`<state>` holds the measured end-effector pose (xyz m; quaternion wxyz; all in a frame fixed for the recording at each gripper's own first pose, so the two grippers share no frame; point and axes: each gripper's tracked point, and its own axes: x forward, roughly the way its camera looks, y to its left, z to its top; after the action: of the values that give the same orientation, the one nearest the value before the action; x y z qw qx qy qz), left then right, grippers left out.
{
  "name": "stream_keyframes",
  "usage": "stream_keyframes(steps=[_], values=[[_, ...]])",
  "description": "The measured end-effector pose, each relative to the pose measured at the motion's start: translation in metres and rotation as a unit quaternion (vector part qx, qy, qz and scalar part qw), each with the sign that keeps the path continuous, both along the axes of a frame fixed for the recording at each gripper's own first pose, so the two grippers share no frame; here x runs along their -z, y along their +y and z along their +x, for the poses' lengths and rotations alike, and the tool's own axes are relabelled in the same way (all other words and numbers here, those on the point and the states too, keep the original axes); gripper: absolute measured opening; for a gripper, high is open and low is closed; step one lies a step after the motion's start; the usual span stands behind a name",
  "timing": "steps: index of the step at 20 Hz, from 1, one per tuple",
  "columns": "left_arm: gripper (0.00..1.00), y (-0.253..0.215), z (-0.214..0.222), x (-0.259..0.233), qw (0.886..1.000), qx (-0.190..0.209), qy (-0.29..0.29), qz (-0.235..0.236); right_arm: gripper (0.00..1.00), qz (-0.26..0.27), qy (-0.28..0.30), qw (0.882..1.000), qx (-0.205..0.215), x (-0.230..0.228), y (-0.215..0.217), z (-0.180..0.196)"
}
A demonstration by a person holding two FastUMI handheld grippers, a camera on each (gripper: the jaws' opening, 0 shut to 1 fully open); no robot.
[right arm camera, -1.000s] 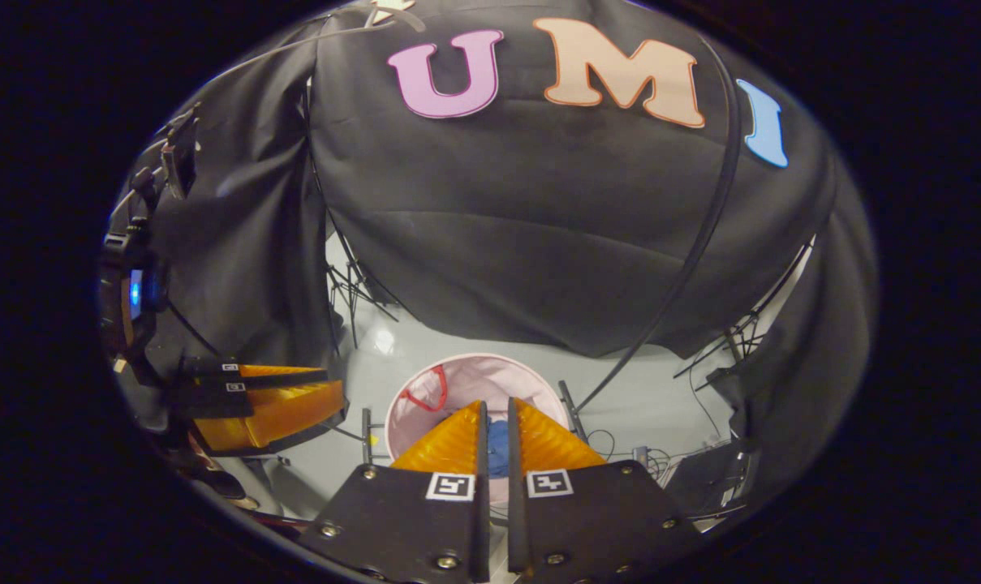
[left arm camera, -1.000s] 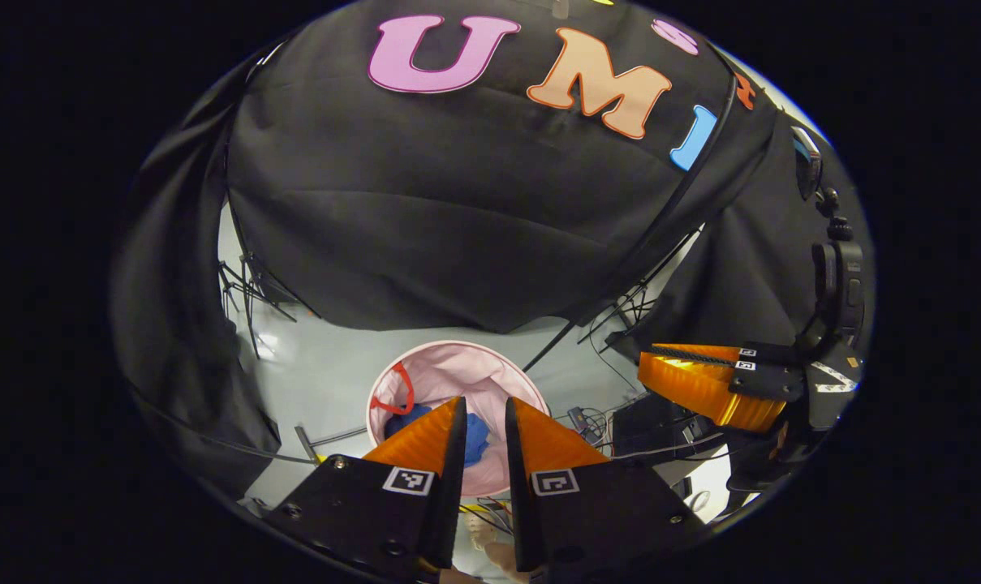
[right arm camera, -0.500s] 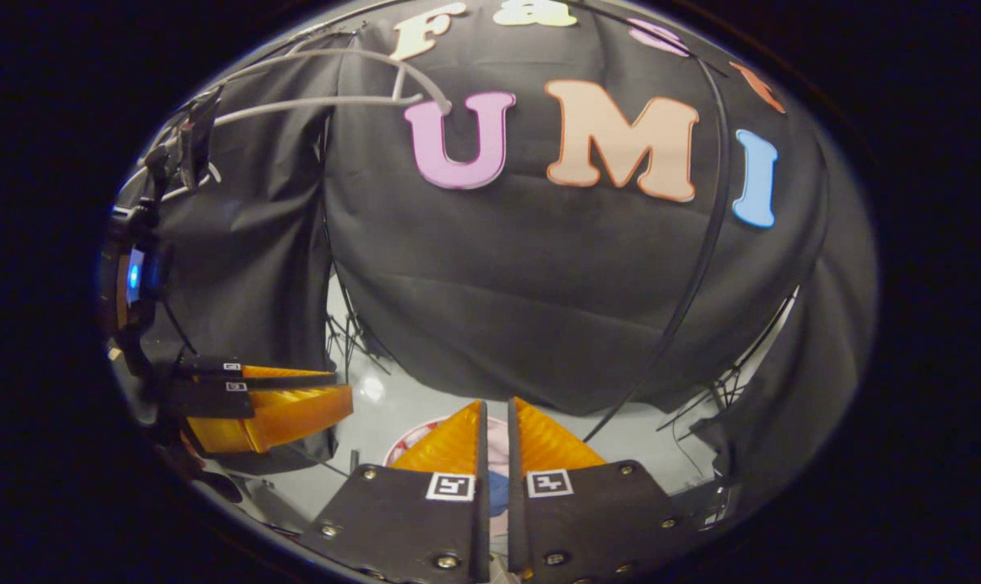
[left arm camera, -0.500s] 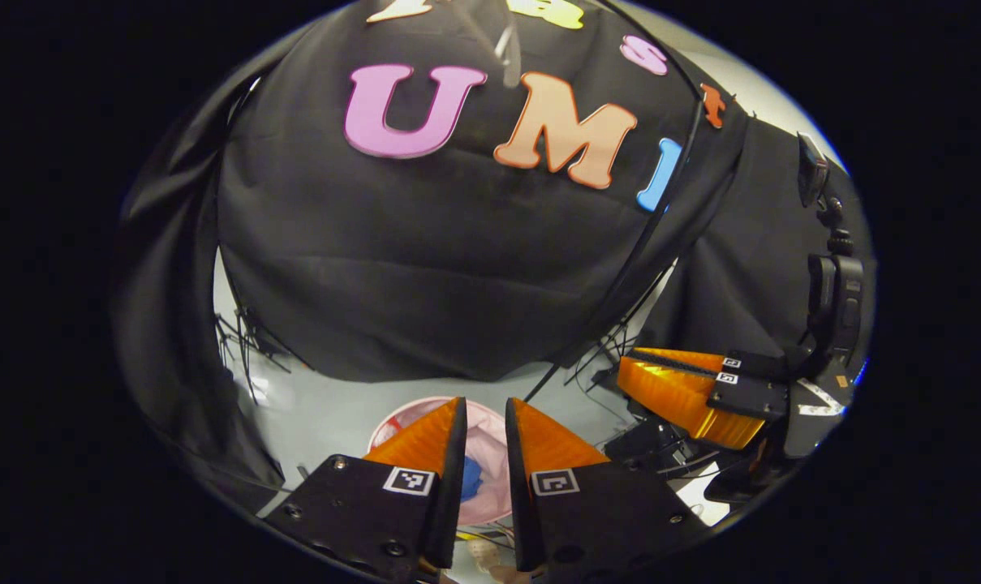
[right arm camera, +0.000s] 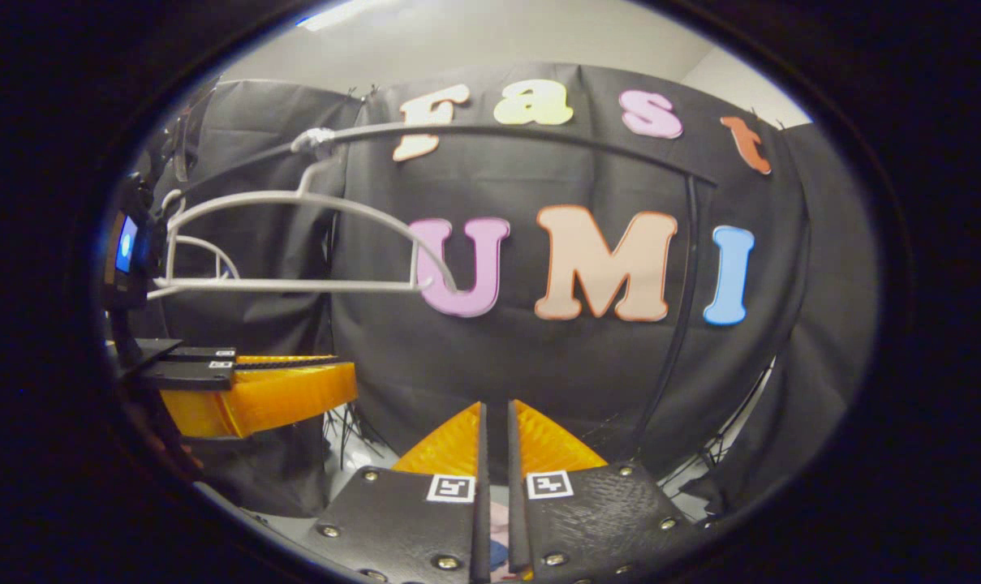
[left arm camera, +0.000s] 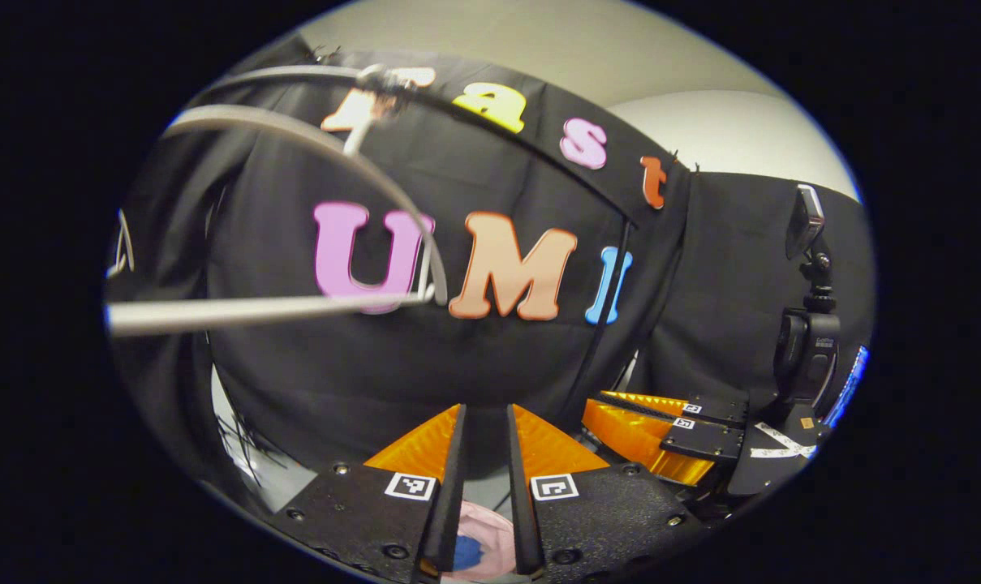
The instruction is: Grasp the clothes on the hanger with both hands and then place them into the laundry hamper below.
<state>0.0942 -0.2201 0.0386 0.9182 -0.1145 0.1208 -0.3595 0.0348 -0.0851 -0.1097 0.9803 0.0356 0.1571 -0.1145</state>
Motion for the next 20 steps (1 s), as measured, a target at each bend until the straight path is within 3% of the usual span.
stream_keyframes(steps=[4,7,9,10,11,12,13,15,17,18,20], values=[[0.28,0.021,0.007,-0.058,0.996,-0.029,-0.087,0.005,0.09,-0.019,-0.047,0.999,0.011,-0.056,-0.008,-0.001],[0.28,0.031,0.001,-0.088,0.993,-0.043,-0.113,0.000,0.09,-0.029,-0.073,0.997,0.017,-0.086,-0.011,-0.007],[0.37,0.030,-0.003,-0.097,0.992,-0.042,-0.121,-0.009,0.09,-0.030,-0.087,0.996,0.020,-0.101,-0.008,-0.010],[0.37,0.030,-0.004,-0.099,0.992,-0.041,-0.122,-0.010,0.09,-0.028,-0.095,0.995,0.021,-0.108,-0.008,-0.012],[0.42,0.029,-0.005,-0.099,0.992,-0.041,-0.122,-0.011,0.00,-0.028,-0.101,0.994,0.023,-0.114,-0.008,-0.013],[0.50,0.026,-0.006,-0.100,0.992,-0.040,-0.122,-0.014,0.00,-0.028,-0.107,0.994,0.025,-0.119,-0.010,-0.013],[0.58,0.026,-0.007,-0.099,0.992,-0.038,-0.119,-0.018,0.17,-0.029,-0.109,0.993,0.027,-0.121,-0.010,-0.016],[0.74,0.027,-0.010,-0.102,0.992,-0.039,-0.115,-0.030,0.05,-0.036,-0.115,0.992,0.031,-0.128,-0.011,-0.021],[0.90,0.029,-0.012,-0.103,0.992,-0.040,-0.111,-0.033,0.26,-0.041,-0.118,0.992,0.034,-0.128,-0.013,-0.023],[0.99,0.031,-0.012,-0.102,0.993,-0.044,-0.110,-0.029,0.29,-0.041,-0.118,0.992,0.033,-0.128,-0.013,-0.025],[0.96,0.036,-0.008,-0.099,0.992,-0.051,-0.114,-0.023,0.42,-0.041,-0.119,0.991,0.033,-0.130,-0.012,-0.025]])
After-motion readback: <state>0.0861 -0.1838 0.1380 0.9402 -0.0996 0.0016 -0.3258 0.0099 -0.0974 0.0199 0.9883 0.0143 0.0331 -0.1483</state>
